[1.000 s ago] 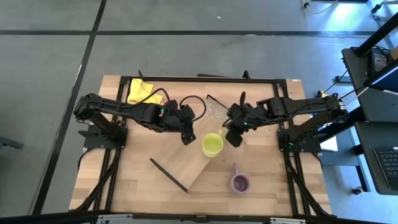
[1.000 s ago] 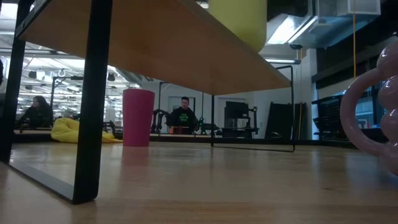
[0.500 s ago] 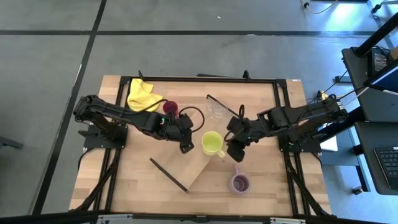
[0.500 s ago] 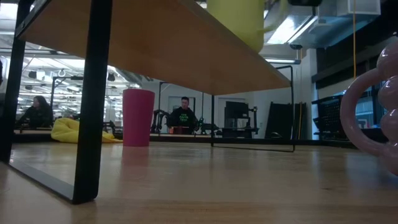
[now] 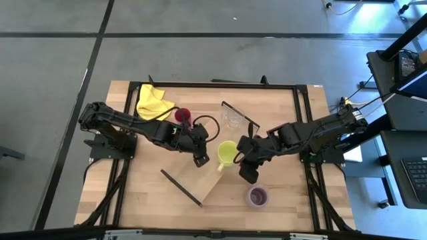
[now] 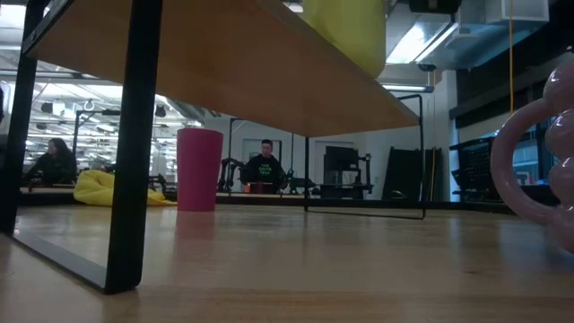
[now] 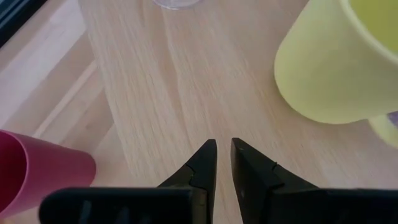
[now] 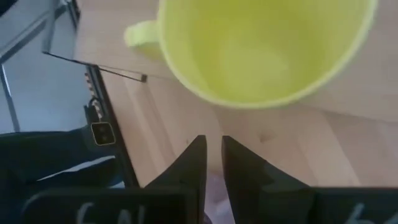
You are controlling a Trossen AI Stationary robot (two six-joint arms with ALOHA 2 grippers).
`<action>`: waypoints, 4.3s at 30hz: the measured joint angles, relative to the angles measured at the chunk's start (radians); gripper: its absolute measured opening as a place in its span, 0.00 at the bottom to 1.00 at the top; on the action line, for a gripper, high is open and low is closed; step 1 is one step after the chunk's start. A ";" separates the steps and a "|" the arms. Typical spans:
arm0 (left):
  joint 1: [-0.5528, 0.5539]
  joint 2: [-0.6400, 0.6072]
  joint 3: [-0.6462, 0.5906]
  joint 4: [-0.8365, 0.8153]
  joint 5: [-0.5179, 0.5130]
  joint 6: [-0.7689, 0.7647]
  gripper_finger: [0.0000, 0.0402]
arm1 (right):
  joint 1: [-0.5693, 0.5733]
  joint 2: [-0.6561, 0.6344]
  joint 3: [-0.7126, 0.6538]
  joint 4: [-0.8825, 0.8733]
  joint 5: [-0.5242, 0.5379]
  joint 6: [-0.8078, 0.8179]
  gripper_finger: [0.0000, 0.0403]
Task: Stack small to large cups/mugs on shelf
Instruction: Put the yellow mug on the shelf
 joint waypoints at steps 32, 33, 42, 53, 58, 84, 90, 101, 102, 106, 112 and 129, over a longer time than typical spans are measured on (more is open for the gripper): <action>-0.156 -0.005 0.000 -0.097 -0.089 -0.217 0.11 | -0.103 0.079 -0.001 0.305 -0.029 -0.085 0.13; -0.162 -0.005 0.000 -0.097 -0.089 -0.227 0.11 | -0.103 0.079 -0.001 0.312 -0.027 -0.085 0.13; -0.224 -0.005 0.000 -0.064 -0.089 -0.351 0.11 | -0.098 0.076 0.034 0.320 -0.023 -0.158 0.13; -0.237 -0.005 0.000 0.143 -0.087 -0.323 0.11 | -0.152 0.075 0.084 0.214 0.112 -0.270 0.13; -0.237 -0.005 0.000 0.211 -0.087 -0.309 0.11 | -0.188 0.075 0.084 0.168 0.107 -0.297 0.13; -0.160 -0.006 -0.163 0.410 -0.109 -0.273 0.11 | -0.208 0.075 0.084 0.114 0.057 -0.271 0.13; -0.144 -0.006 -0.164 0.380 -0.105 -0.268 0.11 | -0.208 0.075 0.084 0.114 0.044 -0.246 0.13; -0.102 -0.015 -0.164 0.350 -0.115 -0.217 0.11 | -0.178 0.075 0.084 0.116 -0.008 -0.210 0.13; -0.097 -0.016 -0.164 0.350 -0.122 -0.215 0.11 | -0.175 0.075 0.084 0.117 -0.007 -0.210 0.13; -0.076 -0.023 -0.164 0.345 -0.130 -0.190 0.11 | -0.169 0.075 0.084 0.119 0.050 -0.222 0.13; -0.055 -0.030 -0.164 0.342 -0.131 -0.163 0.11 | -0.189 0.075 0.084 0.132 0.088 -0.240 0.13; 0.010 -0.036 -0.164 0.342 -0.129 -0.049 0.11 | -0.190 0.075 0.083 0.139 0.089 -0.242 0.13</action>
